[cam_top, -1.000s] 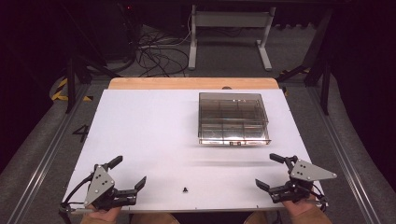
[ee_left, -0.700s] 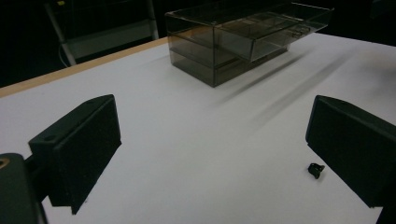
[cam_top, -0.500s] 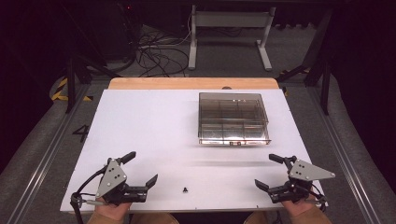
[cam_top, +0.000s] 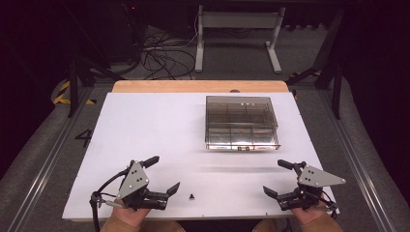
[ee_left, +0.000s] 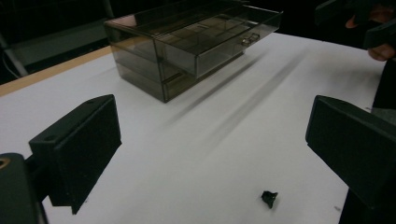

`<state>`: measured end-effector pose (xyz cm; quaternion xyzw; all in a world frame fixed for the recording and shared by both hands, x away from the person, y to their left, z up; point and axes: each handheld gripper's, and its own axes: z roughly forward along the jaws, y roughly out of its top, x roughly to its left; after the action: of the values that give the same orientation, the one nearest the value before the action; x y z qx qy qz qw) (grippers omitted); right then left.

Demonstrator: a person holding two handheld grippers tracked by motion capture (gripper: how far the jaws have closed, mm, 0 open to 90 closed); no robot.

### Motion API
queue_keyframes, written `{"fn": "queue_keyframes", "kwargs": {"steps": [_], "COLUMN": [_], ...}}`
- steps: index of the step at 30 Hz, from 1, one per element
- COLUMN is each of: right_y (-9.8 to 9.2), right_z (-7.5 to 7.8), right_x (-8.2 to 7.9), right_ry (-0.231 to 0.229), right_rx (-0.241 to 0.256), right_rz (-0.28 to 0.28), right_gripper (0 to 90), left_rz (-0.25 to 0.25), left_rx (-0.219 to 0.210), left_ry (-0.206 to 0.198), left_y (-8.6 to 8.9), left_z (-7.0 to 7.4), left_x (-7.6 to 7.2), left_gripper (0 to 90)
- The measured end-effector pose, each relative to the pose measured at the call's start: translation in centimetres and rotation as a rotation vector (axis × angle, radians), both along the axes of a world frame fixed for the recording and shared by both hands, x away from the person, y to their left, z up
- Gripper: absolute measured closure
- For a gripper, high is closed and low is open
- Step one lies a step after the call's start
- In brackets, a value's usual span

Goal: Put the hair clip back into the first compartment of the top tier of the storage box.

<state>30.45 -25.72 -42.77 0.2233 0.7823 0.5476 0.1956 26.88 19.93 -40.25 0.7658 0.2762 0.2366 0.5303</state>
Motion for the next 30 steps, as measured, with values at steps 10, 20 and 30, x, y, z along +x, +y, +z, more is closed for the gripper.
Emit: {"fn": "queue_keyframes", "kwargs": {"steps": [10,20,30], "right_y": [0.0,0.1,0.1], "right_z": [0.0,-0.1,-0.1], "right_x": [0.0,0.0,0.0], "right_ry": [0.002,0.001,0.004], "right_rx": [0.0,-0.005,-0.008], "right_rz": [0.002,0.007,0.01], "right_gripper": [2.8,2.8,2.8], "left_rz": [-0.053,-0.093,-0.169], "left_rx": [-0.005,0.018,0.008], "left_ry": [0.042,0.032,0.09], "left_y": [-1.3,-2.5,-2.5], "left_z": [0.0,-0.3,-0.7], "left_x": [0.7,0.9,1.3], "left_gripper": [5.7,8.6,25.2]}}
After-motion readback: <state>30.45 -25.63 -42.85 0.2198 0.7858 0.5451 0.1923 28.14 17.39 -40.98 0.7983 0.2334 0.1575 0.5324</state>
